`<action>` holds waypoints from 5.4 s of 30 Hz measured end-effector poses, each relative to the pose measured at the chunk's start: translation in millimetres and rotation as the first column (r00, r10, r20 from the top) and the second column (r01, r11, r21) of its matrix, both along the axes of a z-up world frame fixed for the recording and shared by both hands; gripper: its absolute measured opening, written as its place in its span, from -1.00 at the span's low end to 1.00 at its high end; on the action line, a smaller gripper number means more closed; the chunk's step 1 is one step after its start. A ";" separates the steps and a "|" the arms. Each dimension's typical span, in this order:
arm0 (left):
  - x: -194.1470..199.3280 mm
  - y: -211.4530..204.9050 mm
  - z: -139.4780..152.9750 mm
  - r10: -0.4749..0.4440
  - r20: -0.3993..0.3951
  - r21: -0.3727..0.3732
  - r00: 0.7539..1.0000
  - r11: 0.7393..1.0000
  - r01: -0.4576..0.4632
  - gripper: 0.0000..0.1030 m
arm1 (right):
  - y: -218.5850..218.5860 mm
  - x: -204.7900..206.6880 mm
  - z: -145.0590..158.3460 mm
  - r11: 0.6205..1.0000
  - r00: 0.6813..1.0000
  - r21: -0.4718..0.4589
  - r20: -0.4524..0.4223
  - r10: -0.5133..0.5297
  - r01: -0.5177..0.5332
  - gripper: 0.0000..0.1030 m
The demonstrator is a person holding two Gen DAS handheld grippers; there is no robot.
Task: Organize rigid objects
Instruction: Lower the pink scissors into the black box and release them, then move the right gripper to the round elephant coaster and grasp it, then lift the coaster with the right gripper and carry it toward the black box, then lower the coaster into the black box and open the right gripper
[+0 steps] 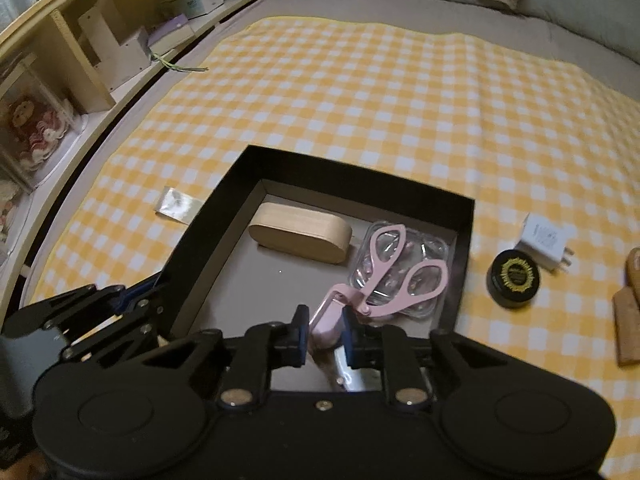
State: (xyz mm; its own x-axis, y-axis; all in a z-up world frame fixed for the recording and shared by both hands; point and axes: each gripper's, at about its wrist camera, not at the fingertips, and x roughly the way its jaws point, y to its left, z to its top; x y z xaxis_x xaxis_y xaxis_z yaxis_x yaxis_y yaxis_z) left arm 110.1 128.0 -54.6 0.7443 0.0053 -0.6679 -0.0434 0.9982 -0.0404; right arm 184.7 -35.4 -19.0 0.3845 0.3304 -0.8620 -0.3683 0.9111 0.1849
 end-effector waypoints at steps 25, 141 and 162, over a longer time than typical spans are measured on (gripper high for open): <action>0.0 -3.0 -0.5 0.005 0.003 0.008 1.000 1.000 -0.005 -0.86 | -151.0 55.5 52.2 0.927 0.850 0.108 0.373 -0.372 0.358 1.00; -2.7 -1.4 0.6 0.006 0.004 -0.020 1.000 1.000 -0.006 -0.86 | -237.8 105.1 -36.0 0.833 0.840 -0.126 0.153 -0.520 0.539 0.93; -10.2 2.5 4.9 0.002 0.015 -0.044 1.000 0.999 -0.001 -0.87 | -6.4 36.3 12.0 0.990 0.995 0.123 0.087 0.052 -0.062 0.94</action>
